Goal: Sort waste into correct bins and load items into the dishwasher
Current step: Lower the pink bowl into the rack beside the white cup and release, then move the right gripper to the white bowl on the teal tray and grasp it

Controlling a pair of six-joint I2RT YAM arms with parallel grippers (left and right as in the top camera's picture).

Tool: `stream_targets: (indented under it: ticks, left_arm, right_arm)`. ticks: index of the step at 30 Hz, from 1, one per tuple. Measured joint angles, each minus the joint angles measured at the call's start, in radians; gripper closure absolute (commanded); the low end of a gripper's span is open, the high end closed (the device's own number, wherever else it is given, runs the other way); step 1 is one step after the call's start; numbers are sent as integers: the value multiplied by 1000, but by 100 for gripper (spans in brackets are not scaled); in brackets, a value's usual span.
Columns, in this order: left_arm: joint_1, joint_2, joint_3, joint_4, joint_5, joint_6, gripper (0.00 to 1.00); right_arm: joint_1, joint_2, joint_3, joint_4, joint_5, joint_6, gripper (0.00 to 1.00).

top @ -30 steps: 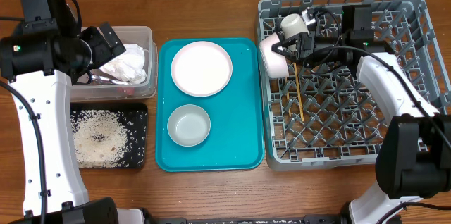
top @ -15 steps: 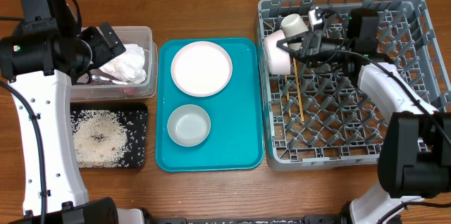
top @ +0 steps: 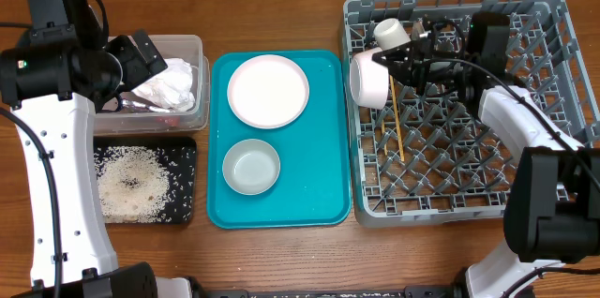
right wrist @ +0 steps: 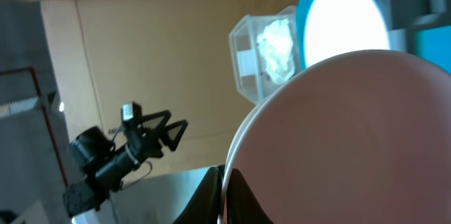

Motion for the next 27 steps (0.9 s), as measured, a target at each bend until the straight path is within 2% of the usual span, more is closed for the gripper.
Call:
stream_targets:
  ticks: [6, 9, 14, 18, 27]
  left_arm:
    - [0, 0, 0, 0, 0, 0, 0]
    - [0, 0, 0, 0, 0, 0, 0]
    - [0, 0, 0, 0, 0, 0, 0]
    - [0, 0, 0, 0, 0, 0, 0]
    - [0, 0, 0, 0, 0, 0, 0]
  right_arm:
    - [-58, 0, -59, -4, 20, -23, 95]
    - [-77, 2, -75, -10, 19, -30, 90]
    - [-129, 2, -76, -10, 30, -46, 70]
    - [-174, 2, -77, -9, 24, -86, 60]
    - [-212, 2, -77, -3, 16, -146, 57]
